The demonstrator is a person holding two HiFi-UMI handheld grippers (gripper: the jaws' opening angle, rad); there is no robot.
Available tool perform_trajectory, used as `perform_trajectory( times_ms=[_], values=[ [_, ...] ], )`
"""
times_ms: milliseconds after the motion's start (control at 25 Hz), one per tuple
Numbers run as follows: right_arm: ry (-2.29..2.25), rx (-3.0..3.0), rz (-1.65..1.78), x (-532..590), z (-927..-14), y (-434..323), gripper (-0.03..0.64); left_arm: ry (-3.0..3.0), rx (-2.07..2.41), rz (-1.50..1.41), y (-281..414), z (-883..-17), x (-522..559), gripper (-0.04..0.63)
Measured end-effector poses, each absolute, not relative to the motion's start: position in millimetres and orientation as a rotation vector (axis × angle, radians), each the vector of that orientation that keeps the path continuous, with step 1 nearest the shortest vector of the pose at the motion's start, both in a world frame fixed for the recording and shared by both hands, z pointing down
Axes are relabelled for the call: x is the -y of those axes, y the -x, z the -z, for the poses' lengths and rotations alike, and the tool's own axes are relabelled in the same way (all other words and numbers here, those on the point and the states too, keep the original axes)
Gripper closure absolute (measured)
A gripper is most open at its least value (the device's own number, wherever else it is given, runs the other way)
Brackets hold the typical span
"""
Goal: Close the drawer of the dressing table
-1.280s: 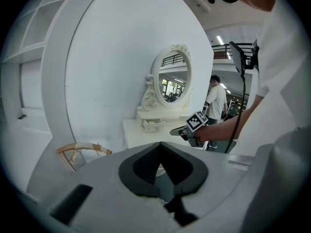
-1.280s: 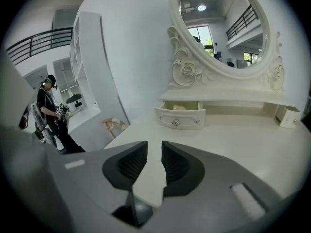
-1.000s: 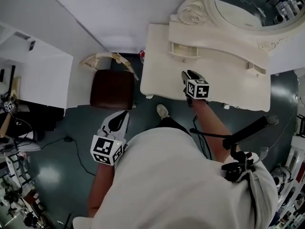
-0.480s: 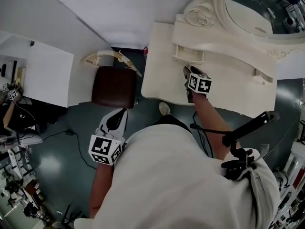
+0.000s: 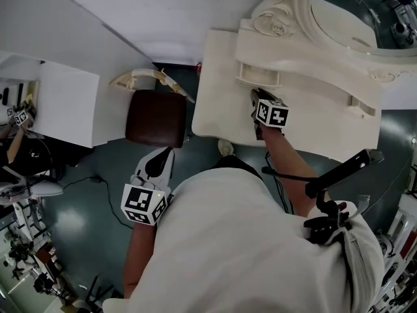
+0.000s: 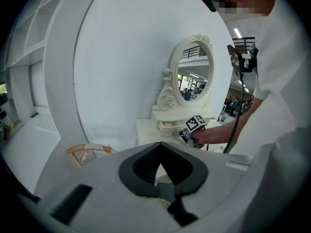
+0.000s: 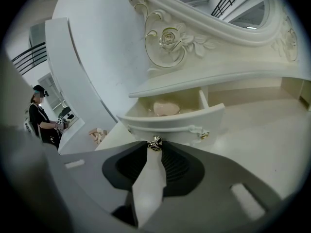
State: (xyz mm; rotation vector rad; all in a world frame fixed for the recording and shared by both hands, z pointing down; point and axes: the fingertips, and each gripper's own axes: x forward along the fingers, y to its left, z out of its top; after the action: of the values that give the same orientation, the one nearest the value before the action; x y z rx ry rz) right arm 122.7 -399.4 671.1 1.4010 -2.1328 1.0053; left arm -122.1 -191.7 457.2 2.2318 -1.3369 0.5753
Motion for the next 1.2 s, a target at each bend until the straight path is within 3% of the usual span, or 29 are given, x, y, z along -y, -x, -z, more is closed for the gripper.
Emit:
perform_trajectory(
  times_ms=[1200],
  values=[
    [-1.378, 2.165, -0.994, 456.4, -675.1, -127.6, 0.522, -2.227, 1.349, -0.584, 106.0, -462.1, 239.3, 0.592]
  ],
)
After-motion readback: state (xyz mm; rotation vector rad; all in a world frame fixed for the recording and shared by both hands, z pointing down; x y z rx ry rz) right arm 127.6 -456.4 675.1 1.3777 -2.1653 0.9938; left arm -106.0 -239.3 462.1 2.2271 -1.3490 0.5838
